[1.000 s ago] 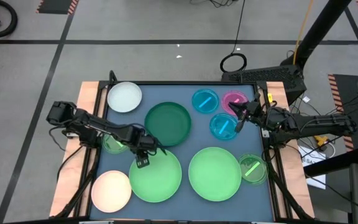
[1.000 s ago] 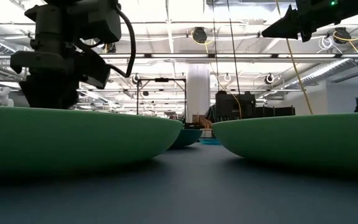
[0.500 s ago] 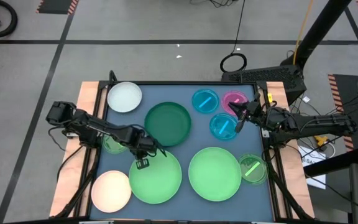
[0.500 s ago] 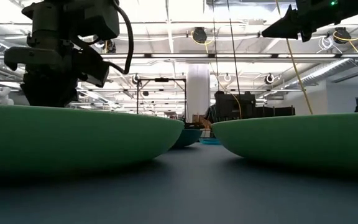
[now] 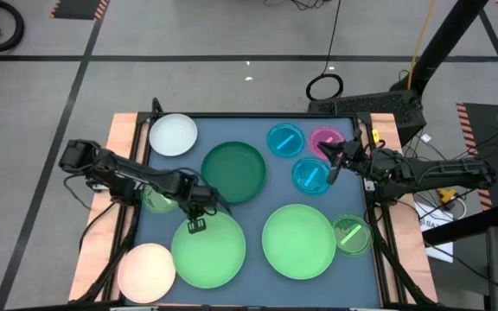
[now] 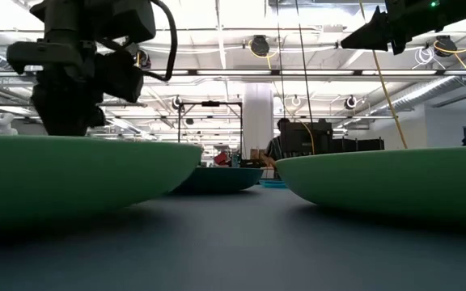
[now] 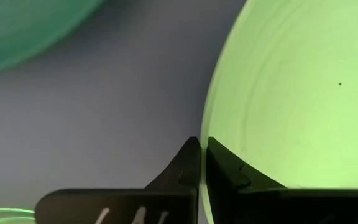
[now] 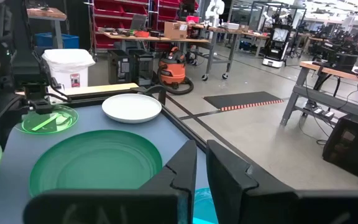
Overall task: Stack plastic plates
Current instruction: Stack the left green plate on top of the dark green plate
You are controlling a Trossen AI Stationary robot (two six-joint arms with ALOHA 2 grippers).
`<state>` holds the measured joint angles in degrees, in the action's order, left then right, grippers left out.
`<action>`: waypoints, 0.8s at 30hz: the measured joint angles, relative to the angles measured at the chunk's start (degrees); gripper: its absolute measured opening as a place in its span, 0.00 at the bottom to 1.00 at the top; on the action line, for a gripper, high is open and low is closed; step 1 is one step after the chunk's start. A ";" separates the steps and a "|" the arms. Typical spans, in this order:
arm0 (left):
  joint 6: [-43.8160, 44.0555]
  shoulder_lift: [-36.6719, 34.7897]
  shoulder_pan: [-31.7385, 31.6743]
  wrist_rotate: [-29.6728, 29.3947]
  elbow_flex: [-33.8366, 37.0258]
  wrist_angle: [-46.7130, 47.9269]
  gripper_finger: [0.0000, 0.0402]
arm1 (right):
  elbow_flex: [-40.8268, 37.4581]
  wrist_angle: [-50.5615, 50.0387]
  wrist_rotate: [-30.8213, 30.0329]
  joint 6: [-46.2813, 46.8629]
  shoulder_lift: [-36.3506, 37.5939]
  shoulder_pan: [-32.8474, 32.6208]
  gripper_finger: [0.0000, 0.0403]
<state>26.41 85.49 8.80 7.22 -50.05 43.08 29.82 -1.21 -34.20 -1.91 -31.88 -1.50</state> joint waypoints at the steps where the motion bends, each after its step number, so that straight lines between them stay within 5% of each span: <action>1: -0.48 -0.40 -0.36 -0.01 -0.10 0.01 0.02 | 0.00 -0.01 0.00 0.01 0.00 0.02 0.08; 14: -13.15 -1.89 -9.28 -3.27 -11.95 0.12 0.02 | -0.02 -0.02 -0.02 1.16 -0.02 0.01 0.08; 24: -18.84 -1.92 -23.87 -8.86 -18.16 0.29 0.02 | -0.02 -0.03 -0.02 1.25 0.00 0.02 0.08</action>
<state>7.57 83.57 -15.07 -1.64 -68.20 43.37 29.80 -1.25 -34.22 -0.67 -31.88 -1.48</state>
